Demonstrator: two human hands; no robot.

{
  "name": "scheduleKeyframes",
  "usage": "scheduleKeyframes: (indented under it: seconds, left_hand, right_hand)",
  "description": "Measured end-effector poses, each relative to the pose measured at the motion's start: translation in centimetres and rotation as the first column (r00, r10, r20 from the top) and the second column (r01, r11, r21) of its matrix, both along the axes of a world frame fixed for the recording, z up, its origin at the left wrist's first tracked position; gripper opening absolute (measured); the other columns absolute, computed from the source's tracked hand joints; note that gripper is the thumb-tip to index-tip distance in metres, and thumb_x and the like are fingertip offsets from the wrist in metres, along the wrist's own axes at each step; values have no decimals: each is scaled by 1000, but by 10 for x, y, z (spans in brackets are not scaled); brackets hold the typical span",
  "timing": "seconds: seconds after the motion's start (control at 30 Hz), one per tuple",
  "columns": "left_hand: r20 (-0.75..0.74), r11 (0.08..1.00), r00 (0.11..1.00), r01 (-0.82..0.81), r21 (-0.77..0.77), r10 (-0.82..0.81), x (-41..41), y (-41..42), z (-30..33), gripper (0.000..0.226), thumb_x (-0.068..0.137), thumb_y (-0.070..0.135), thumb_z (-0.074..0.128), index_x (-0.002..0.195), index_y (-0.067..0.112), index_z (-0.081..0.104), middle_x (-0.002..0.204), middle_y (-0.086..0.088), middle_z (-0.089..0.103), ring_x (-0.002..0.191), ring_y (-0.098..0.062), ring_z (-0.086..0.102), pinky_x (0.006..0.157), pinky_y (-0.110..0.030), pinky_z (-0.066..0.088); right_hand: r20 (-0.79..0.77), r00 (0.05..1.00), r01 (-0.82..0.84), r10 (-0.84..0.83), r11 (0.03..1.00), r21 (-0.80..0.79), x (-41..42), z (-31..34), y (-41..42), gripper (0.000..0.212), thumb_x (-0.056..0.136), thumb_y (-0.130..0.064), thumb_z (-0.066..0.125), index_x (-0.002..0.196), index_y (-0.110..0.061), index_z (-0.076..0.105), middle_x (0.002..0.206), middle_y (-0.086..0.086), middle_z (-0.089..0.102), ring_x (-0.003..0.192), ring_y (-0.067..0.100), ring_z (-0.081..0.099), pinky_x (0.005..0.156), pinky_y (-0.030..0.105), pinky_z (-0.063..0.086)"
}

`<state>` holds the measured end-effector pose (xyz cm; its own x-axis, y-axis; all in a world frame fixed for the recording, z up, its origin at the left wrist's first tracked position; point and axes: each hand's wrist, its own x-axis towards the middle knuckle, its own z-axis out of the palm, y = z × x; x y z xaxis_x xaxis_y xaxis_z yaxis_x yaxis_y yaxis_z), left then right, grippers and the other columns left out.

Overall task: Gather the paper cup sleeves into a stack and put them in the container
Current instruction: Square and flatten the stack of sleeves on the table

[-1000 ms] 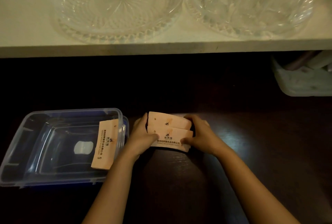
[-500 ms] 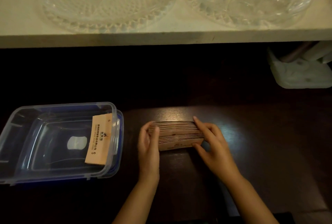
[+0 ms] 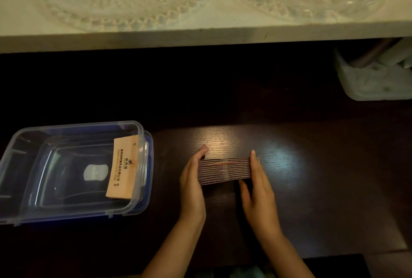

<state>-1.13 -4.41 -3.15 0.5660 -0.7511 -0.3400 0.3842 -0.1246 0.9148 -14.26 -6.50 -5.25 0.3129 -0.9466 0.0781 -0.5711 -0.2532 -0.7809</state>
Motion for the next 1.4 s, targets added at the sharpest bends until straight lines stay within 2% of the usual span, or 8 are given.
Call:
scheduleKeyframes:
  seconds: [0.37, 0.53, 0.63, 0.77, 0.83, 0.93, 1.1, 1.4]
  left_hand:
    - [219, 1000, 976, 0, 14, -3, -2, -5, -10, 32, 95, 22, 36, 108, 38, 60, 126, 9, 58, 118, 2, 49, 95, -8, 37]
    - [60, 985, 987, 155, -78, -150, 5, 2, -11, 38, 86, 35, 38, 124, 38, 44, 136, 12, 46, 124, 5, 42, 100, -14, 35]
    - [283, 893, 850, 444, 70, -445, 26, 15, -15, 76, 70, 31, 63, 136, 39, 25, 138, 19, 38, 127, 4, 37, 102, -13, 30]
    - [521, 868, 695, 415, 274, -496, 41, 16, -13, 67, 71, 15, 73, 123, 42, 41, 122, 19, 52, 117, 1, 48, 101, -17, 39]
    - [477, 866, 723, 392, 312, -499, 46, 14, -9, 63, 69, 18, 75, 126, 29, 48, 126, 7, 56, 117, -7, 50, 103, -33, 41]
    - [350, 903, 840, 335, 270, -416, 47, 12, 4, 55, 68, 20, 75, 118, 31, 54, 119, 5, 61, 106, -5, 59, 88, -28, 50]
    - [-231, 992, 965, 123, -35, -128, 30, 14, 21, 41, 61, 17, 68, 102, 17, 62, 87, 1, 75, 86, -12, 69, 66, -23, 55]
    - [-98, 934, 962, 271, 233, -254, 45, 25, 47, 24, 78, 11, 63, 100, 20, 62, 88, 0, 75, 83, -15, 70, 69, -31, 55]
  right_hand:
    - [-109, 994, -5, -1, 999, -54, -3, 1, 0, 81, 81, 0, 64, 141, -22, 14, 143, 2, 31, 131, 18, 34, 105, 10, 16]
    - [-148, 989, -33, 22, 997, -69, -4, 6, -4, 81, 83, -5, 64, 142, -24, 12, 144, 9, 38, 131, 15, 33, 106, 21, 24]
    - [-150, 987, -59, 48, 995, -75, -10, 7, -8, 82, 81, -6, 67, 141, -26, 15, 139, 11, 47, 126, 16, 43, 100, 20, 34]
    - [-121, 990, -87, 78, 994, -68, -17, 8, -21, 71, 73, -5, 74, 135, -17, 41, 118, 3, 62, 105, 4, 55, 93, 8, 36]
    - [-38, 992, -118, 119, 993, 26, -23, 14, -35, 62, 71, -7, 76, 126, -21, 50, 112, -7, 58, 101, -4, 52, 91, 2, 36]
    - [111, 981, -189, 160, 921, 342, -24, 31, -43, 49, 71, -17, 76, 102, -44, 49, 102, -15, 64, 93, -2, 61, 76, 11, 50]
    - [381, 924, -242, -29, 727, 643, 1, 41, -21, 30, 76, -21, 72, 99, -26, 54, 90, -11, 73, 81, 8, 69, 61, 16, 53]
    - [376, 925, -273, -56, 590, 760, 17, 76, -16, 41, 63, -39, 75, 100, -26, 64, 99, -1, 73, 88, 10, 69, 70, 23, 56]
